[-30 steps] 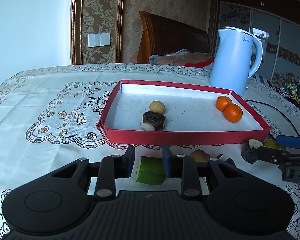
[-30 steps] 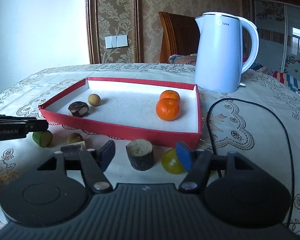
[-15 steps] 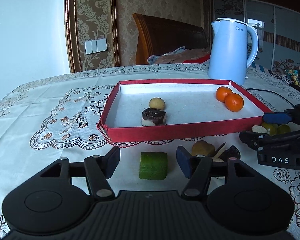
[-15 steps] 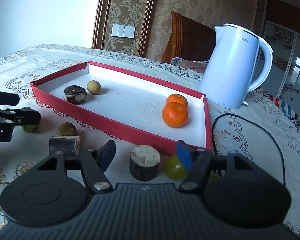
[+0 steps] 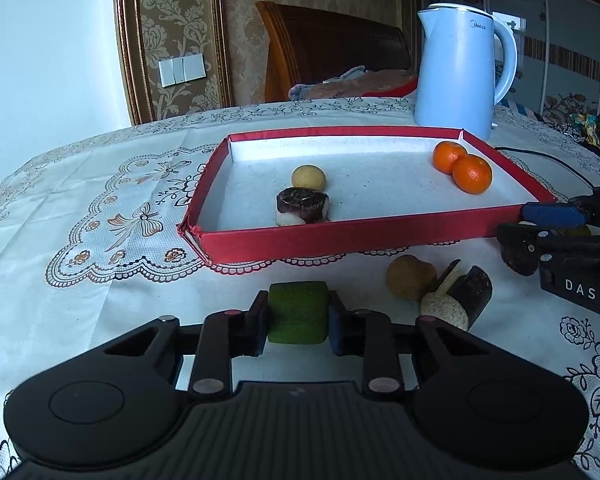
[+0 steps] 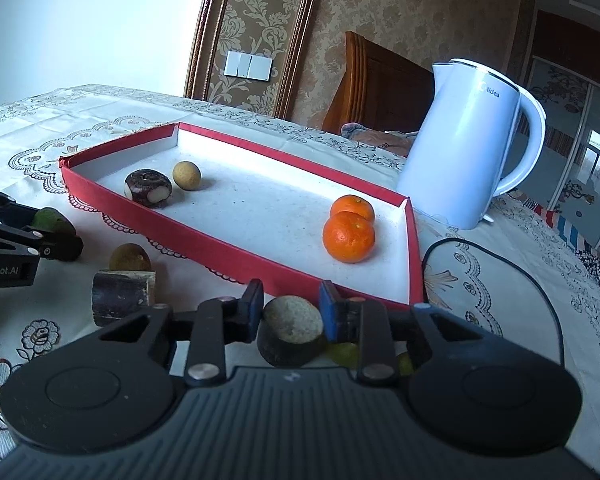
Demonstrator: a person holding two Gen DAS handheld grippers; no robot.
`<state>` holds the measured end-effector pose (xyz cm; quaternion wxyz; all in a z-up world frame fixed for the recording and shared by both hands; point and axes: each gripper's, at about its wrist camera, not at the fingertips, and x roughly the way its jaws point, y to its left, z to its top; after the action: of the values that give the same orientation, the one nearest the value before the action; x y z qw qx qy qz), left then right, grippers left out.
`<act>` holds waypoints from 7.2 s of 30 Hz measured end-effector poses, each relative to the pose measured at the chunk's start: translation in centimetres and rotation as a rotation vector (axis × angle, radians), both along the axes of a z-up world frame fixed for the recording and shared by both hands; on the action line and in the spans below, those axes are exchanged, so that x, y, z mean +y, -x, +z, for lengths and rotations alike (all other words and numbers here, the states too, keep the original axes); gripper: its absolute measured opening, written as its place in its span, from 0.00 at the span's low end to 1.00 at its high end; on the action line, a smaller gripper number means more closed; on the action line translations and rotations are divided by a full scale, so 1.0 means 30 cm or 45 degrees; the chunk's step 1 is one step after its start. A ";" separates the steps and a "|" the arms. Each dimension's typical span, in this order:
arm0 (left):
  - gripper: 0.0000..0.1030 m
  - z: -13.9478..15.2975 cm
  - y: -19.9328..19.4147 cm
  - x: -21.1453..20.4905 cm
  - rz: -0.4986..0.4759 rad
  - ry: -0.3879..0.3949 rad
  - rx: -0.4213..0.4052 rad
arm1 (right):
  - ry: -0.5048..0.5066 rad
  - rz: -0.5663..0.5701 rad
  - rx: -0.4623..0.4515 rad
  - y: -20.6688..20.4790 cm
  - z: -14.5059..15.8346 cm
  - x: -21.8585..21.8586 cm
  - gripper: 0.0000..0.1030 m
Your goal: Organize fruits
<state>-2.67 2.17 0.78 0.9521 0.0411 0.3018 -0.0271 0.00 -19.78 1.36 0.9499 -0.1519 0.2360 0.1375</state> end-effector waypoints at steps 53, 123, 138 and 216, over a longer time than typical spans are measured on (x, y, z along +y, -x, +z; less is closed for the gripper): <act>0.27 0.076 -0.033 -0.030 -0.021 0.061 -0.092 | -0.139 0.006 0.104 -0.016 -0.004 -0.047 0.30; 0.28 0.037 -0.317 -0.151 -0.033 0.036 -0.034 | -0.361 -0.253 -0.025 -0.246 0.049 -0.146 0.94; 0.28 0.056 -0.137 -0.093 -0.016 0.057 -0.138 | -0.391 -0.292 -0.058 -0.220 0.062 -0.179 1.00; 0.58 -0.017 0.037 -0.209 -0.276 0.081 0.035 | -0.143 0.096 0.246 -0.037 -0.029 -0.311 0.71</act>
<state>-3.80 -4.11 0.28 0.9402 0.0428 0.3075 -0.1400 1.11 -29.11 0.48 0.9239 -0.0932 0.3127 0.2000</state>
